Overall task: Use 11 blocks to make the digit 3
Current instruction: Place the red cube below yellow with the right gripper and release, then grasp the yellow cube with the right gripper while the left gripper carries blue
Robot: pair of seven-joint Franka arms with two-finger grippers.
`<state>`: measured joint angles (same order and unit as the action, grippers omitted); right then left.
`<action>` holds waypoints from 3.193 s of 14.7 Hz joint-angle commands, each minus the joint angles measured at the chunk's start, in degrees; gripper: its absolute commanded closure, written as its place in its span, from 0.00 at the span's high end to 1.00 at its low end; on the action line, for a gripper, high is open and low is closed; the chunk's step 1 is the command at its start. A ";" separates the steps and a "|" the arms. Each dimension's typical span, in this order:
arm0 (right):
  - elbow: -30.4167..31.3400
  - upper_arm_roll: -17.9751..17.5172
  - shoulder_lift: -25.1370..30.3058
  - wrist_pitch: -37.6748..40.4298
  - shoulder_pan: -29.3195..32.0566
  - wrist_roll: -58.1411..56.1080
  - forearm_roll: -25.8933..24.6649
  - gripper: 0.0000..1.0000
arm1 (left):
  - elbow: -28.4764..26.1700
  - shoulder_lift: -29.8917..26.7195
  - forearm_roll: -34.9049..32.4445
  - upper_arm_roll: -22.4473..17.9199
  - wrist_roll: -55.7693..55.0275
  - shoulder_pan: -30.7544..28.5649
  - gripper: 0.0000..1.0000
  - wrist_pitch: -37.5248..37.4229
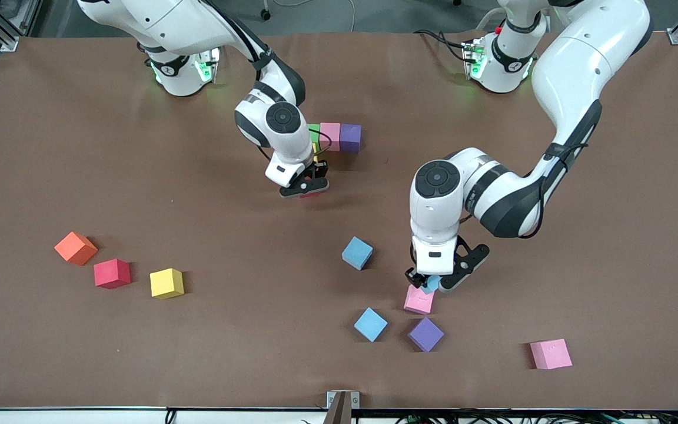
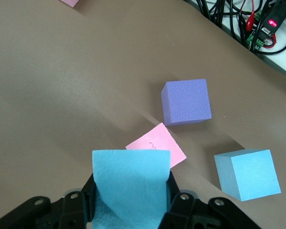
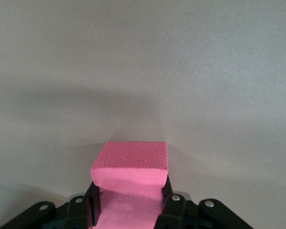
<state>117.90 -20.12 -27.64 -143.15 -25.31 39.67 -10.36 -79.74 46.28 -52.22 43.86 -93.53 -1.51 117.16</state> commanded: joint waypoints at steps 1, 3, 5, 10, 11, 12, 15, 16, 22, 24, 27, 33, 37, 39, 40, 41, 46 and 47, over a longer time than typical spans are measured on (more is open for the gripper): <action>3.12 -1.06 0.65 -0.46 0.00 -0.82 2.27 0.40 | 0.02 -0.40 0.54 -0.18 0.46 0.19 0.08 -0.44; 3.12 -1.15 0.74 -0.46 0.00 -0.82 3.41 0.40 | 0.02 -0.31 0.54 -0.18 0.46 0.28 0.08 -0.44; 3.12 -1.15 0.65 -0.46 -0.09 -0.82 3.86 0.40 | 0.02 -0.31 0.54 -0.18 0.46 0.28 0.08 -0.44; 4.61 -1.24 0.74 -1.60 -0.09 -0.73 4.30 0.40 | 0.02 -0.31 0.46 -0.18 0.46 0.28 0.08 -0.44; 4.96 -1.24 0.74 -2.21 -0.09 -0.73 4.30 0.40 | 0.02 -0.31 0.46 -0.18 0.46 0.37 0.08 -0.44; 5.06 -1.24 0.74 -2.31 -0.09 -0.73 4.30 0.40 | 0.02 -0.31 0.46 -0.18 0.46 0.37 0.08 -0.44; 5.32 -1.24 0.74 -2.31 -0.09 -0.82 4.30 0.40 | 0.02 -0.31 0.46 -0.18 0.46 0.37 0.08 -0.44; 5.32 -1.59 0.74 -2.31 0.00 -0.82 4.30 0.40 | 0.02 -0.31 0.46 -0.18 0.46 0.37 0.08 -0.36; 5.50 -1.86 0.83 -2.13 -0.09 -0.91 4.30 0.40 | 0.02 -0.22 0.46 -0.18 0.46 0.37 0.08 -0.44; 5.50 -1.86 1.09 -1.96 -0.09 -0.91 4.30 0.40 | 0.02 -0.22 0.46 -0.18 0.46 0.37 0.08 -0.36; 5.58 -2.21 1.53 -1.61 -0.09 -0.91 4.30 0.40 | 0.02 -0.22 0.46 -0.18 0.46 0.37 0.08 -0.36; 6.11 -2.21 1.36 -1.69 0.00 -0.65 4.30 0.53 | 0.02 -0.22 0.46 -0.18 0.37 0.46 0.08 -0.36; 4.10 -2.12 1.09 -1.52 0.61 -0.38 4.30 1.00 | 0.02 -0.22 0.46 -0.18 0.19 0.46 0.08 -0.36; 1.82 -1.68 1.18 -1.34 1.92 -0.64 4.21 1.00 | 0.02 -0.22 0.46 -0.18 0.19 0.46 0.08 -0.36; -0.11 -1.42 1.27 -0.30 3.76 -0.99 4.21 1.00 | 0.02 -0.22 0.46 -0.18 0.11 0.54 0.08 -0.44; -2.48 -1.24 1.36 1.54 5.34 -0.82 4.21 1.00 | 0.02 -0.22 0.46 -0.18 0.11 0.55 0.08 -0.44; -19.61 4.55 1.09 19.28 10.00 -0.65 4.38 1.00 | -0.16 -0.22 2.82 -0.09 -4.79 1.42 0.08 -4.29; -21.38 5.25 1.09 21.40 12.45 -0.73 4.30 1.00 | -0.16 -0.22 4.48 -0.09 -8.38 2.47 0.08 -6.14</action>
<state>101.28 -15.82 -26.40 -126.79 -16.65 39.64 -7.22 -80.00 46.34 -50.17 43.88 -97.04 -0.80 114.44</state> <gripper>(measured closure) 0.000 0.916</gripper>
